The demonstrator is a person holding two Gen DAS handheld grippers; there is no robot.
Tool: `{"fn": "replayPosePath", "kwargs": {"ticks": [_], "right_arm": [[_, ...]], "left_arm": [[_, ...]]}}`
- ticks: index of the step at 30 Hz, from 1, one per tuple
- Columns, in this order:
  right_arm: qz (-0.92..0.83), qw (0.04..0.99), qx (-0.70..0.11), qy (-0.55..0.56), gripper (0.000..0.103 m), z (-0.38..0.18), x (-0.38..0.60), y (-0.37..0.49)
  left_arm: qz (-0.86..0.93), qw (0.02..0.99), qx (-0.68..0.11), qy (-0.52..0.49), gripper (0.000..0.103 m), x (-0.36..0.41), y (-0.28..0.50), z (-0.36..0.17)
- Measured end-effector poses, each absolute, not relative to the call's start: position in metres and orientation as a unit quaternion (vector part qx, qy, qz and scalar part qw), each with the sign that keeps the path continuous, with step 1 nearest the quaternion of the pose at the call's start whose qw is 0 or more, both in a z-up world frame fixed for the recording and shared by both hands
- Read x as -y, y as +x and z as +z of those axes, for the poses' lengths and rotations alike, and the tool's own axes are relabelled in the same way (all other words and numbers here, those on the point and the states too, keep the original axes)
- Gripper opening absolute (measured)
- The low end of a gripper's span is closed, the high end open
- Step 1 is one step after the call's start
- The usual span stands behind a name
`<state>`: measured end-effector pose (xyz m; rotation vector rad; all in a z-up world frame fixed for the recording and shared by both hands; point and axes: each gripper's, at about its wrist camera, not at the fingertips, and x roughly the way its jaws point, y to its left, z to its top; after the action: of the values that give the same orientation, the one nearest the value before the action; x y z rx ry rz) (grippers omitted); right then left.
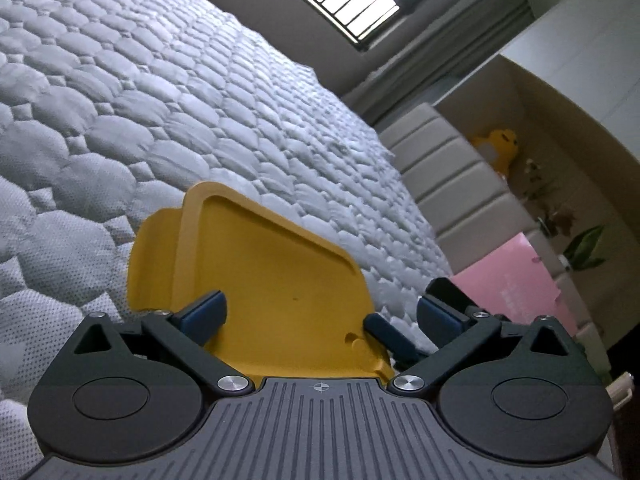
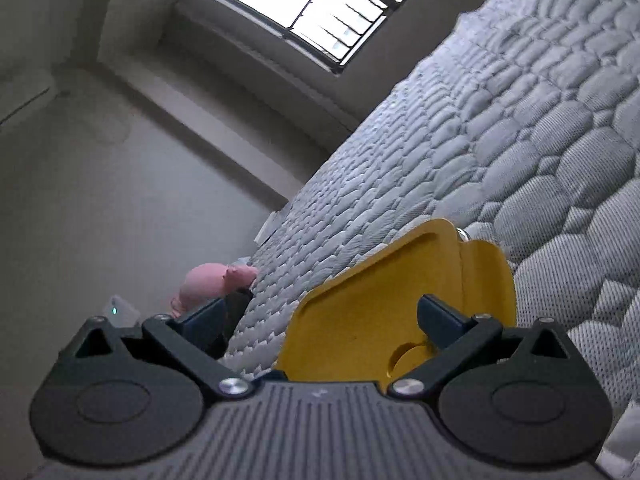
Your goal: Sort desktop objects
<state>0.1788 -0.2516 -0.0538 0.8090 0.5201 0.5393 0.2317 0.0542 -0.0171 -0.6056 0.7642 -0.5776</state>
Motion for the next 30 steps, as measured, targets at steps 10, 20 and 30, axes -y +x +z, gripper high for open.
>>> {"fn": "replayPosePath", "kwargs": {"ticks": [10,20,30], "right_arm": [[0.267,0.858,-0.219,0.380,0.103,-0.038,0.258,0.139],[0.074,0.946,-0.273,0.157,0.103,-0.038,0.204,0.060],[0.006,0.952,-0.285,0.109,0.103,-0.044,0.176,0.025]], "left_arm": [[-0.187,0.892,-0.337,-0.236,0.103,-0.047,0.166,0.001],[-0.069,0.916,-0.391,-0.057,0.103,-0.011,0.097,-0.024],[-0.041,0.913,-0.397,-0.084,0.103,-0.022,0.063,-0.032]]}}
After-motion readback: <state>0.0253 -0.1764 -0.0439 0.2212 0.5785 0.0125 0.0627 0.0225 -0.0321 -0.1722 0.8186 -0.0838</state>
